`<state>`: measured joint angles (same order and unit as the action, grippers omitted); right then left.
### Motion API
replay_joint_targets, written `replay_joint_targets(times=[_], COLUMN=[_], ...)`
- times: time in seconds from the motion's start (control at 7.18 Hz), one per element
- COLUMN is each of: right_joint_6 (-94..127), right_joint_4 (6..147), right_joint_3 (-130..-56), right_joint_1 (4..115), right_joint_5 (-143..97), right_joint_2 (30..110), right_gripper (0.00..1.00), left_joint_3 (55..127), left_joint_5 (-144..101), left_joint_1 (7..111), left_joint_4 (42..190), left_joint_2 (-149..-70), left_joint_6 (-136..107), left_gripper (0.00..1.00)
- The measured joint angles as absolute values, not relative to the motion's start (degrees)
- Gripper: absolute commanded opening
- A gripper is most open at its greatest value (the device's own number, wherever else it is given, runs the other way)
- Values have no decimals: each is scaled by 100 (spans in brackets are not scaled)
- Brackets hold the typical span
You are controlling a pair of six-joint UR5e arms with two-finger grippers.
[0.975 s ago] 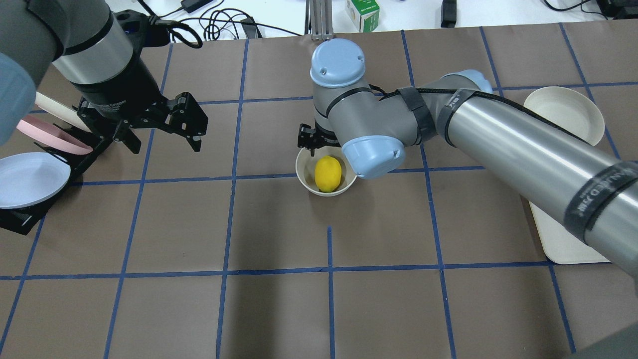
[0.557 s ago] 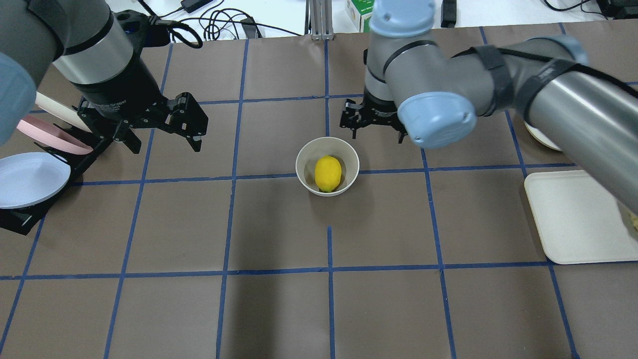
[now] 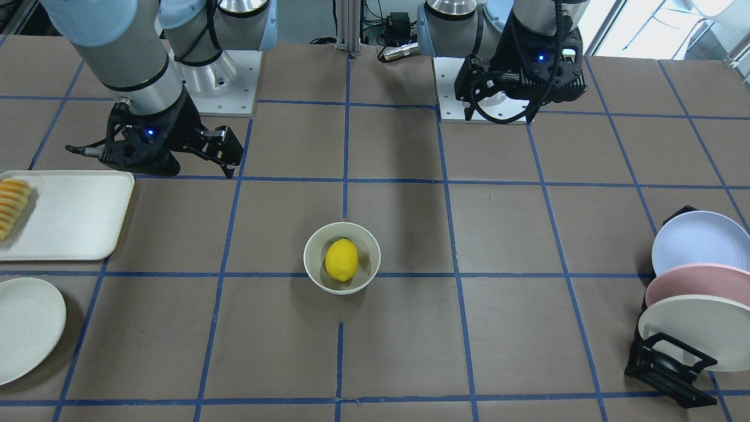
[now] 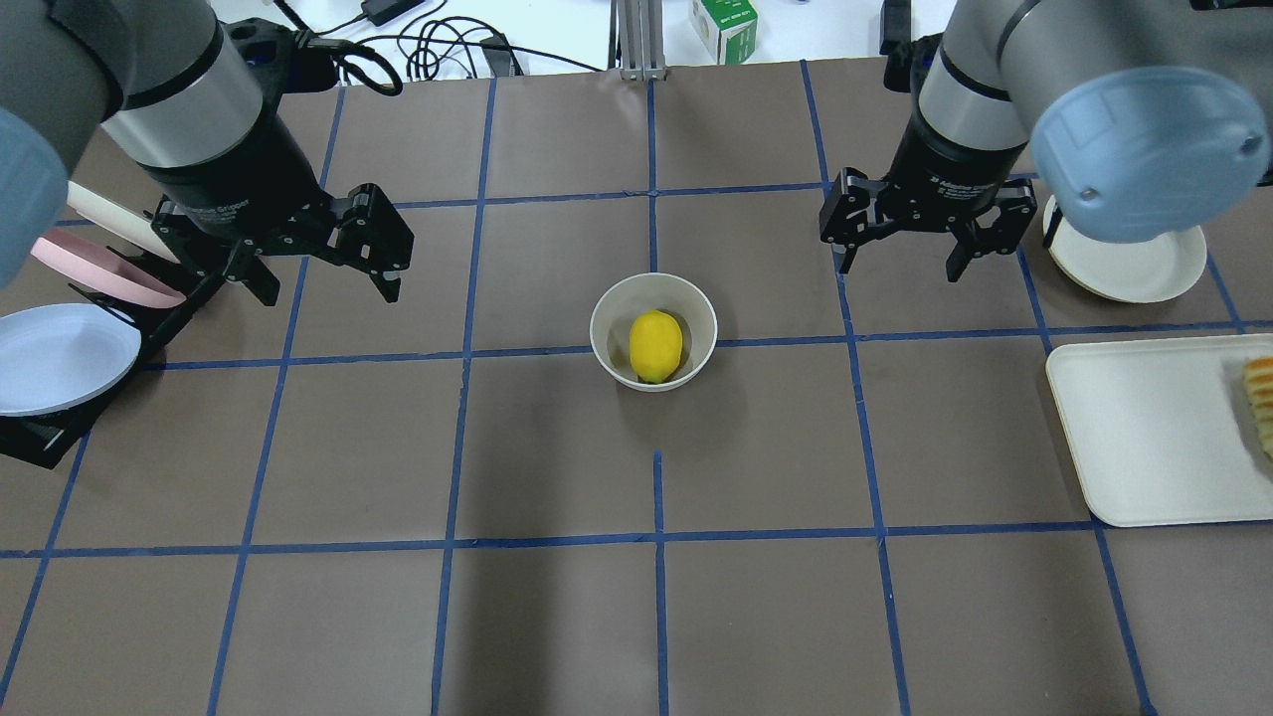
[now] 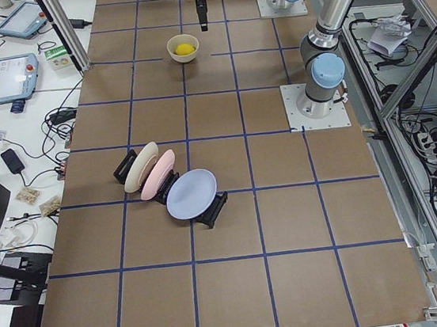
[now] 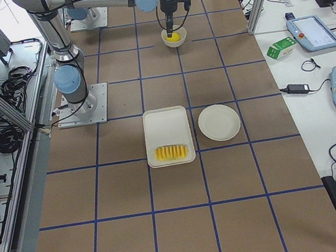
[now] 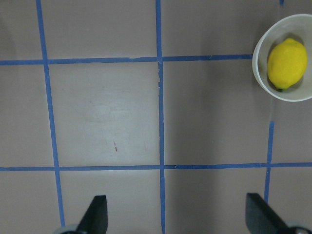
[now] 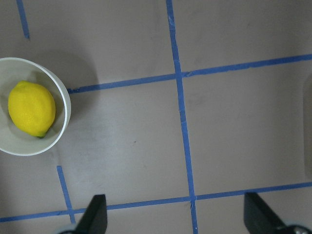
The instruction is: Place bowl and put lemon in it
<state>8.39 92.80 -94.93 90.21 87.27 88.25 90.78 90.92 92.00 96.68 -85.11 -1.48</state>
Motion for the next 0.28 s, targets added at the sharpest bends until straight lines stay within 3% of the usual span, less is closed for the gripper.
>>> replay_joint_targets(times=[0.28], right_joint_6=[802], right_joint_4=[9123], right_joint_3=[-9432], right_joint_1=[8673], right_joint_5=[8646], right_joint_2=[8976], right_gripper=[100], left_joint_3=[9084], left_joint_5=[9090], left_joint_1=[9197], left_joint_4=[9668], left_joint_2=[-8508], left_joint_6=[-136], left_gripper=[100])
